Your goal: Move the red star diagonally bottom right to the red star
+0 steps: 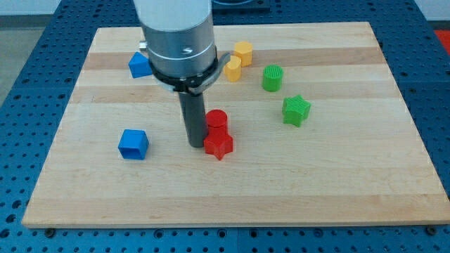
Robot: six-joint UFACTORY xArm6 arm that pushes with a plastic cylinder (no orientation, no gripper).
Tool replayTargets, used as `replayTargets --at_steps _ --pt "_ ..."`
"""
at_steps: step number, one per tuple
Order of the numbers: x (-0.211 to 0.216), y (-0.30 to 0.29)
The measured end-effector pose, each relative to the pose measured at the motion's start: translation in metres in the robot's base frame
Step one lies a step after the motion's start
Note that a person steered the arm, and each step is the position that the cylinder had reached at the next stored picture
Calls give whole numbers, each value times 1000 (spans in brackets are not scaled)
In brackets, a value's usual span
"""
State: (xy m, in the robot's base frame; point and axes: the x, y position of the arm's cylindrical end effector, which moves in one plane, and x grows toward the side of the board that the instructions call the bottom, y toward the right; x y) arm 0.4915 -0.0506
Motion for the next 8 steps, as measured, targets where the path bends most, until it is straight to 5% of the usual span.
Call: replayTargets --at_steps 3,8 --pt "-10 43" --pt "85 22"
